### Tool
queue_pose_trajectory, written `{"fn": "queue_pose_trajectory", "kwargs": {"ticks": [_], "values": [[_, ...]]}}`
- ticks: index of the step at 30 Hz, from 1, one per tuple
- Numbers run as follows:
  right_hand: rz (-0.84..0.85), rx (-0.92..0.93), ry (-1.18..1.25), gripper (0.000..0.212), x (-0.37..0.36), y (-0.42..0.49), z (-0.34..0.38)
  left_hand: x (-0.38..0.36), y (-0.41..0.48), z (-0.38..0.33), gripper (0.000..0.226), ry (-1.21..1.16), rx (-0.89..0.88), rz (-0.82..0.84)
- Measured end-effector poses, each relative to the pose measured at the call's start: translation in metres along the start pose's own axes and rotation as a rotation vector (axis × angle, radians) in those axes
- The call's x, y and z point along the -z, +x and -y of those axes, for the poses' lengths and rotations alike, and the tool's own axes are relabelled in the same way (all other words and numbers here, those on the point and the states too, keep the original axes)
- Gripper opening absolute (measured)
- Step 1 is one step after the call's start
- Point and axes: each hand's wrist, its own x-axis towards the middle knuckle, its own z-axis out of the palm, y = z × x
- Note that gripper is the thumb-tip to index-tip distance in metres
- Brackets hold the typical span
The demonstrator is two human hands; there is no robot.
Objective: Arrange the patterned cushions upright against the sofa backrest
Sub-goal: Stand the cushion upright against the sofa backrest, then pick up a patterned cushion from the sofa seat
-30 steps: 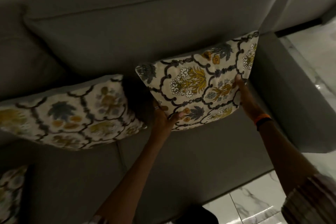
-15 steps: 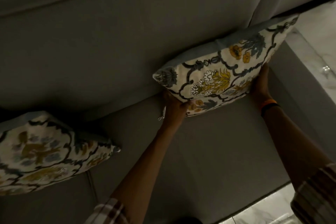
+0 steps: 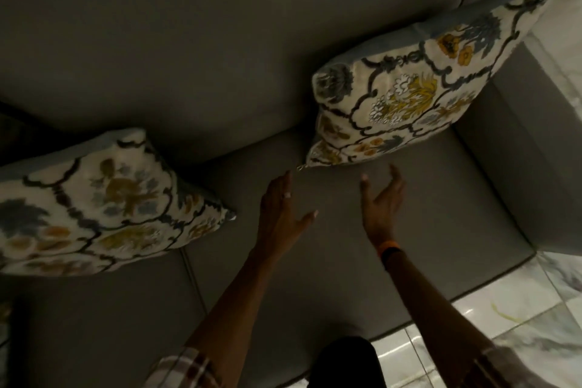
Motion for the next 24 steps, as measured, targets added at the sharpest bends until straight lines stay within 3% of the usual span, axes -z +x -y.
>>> {"fn": "queue_pose_trajectory", "kwargs": {"ticks": [5,11,17,21,24], "values": [[0.253,0.201,-0.263,0.087,-0.085,-0.146,-0.004,0.044,-0.089,0.103,0.094,0.222,-0.034,0.053],[0.489,0.277,-0.363,0.09,-0.207,-0.332,0.029,0.141,-0.215,0.251,0.08,0.267,0.027,-0.158],[0.605,0.326,-0.31,0.08,-0.346,-0.509,0.078,0.275,-0.351,0.443,0.086,0.299,0.31,-0.222],[0.754,0.11,-0.137,0.088,-0.431,-0.599,0.099,0.346,-0.418,0.567,0.093,0.211,0.55,-0.344],[0.873,-0.026,0.057,0.068,-0.478,-0.646,0.102,0.383,-0.45,0.646,0.115,-0.11,0.815,-0.412]]}}
